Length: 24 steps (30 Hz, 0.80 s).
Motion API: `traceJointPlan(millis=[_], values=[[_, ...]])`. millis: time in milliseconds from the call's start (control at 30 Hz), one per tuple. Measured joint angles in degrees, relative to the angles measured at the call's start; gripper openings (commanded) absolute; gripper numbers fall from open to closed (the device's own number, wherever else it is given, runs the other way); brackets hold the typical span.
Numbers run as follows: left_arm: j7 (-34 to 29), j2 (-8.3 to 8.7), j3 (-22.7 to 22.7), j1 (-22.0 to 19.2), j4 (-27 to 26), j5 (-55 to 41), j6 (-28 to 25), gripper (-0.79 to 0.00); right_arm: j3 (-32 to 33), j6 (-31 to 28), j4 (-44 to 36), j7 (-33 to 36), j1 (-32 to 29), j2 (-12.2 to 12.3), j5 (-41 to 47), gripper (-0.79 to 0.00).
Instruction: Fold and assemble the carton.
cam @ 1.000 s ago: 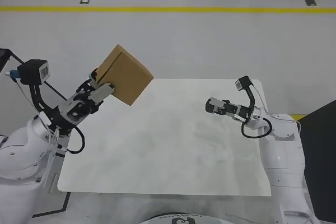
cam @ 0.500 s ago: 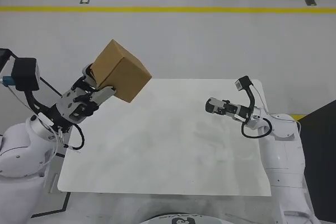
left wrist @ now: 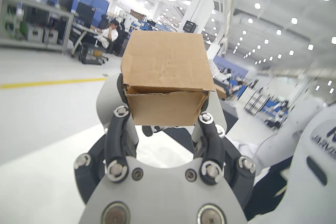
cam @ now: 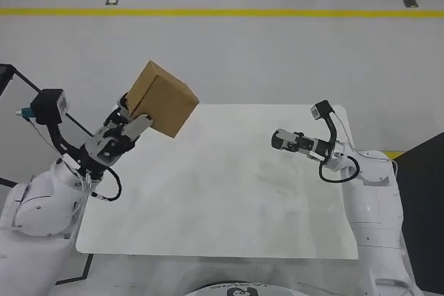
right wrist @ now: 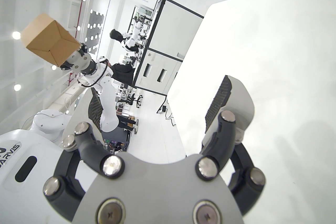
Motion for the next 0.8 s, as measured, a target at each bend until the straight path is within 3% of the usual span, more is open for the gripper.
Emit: traceJointPlan(millis=[100,400,633,800], values=[[-4.8,0.13,-1.0,0.0,-0.3,-8.4,6.3,-0.785,0.0,0.0,0.0,0.0,0.0,0.0,0.0,0.0],[-3.6,-0.02,-0.4,0.2,-0.2,-8.9,6.7,-0.785,0.0,0.0,0.0,0.0,0.0,0.0,0.0,0.0],[-11.9,-0.26,-0.7,0.3,0.3,-34.0,16.7,-0.785,0.0,0.0,0.0,0.0,0.0,0.0,0.0,0.0],[-15.8,-0.08,-2.5,-0.2,0.6,-37.3,22.0,-0.785,0.0,0.0,0.0,0.0,0.0,0.0,0.0,0.0]])
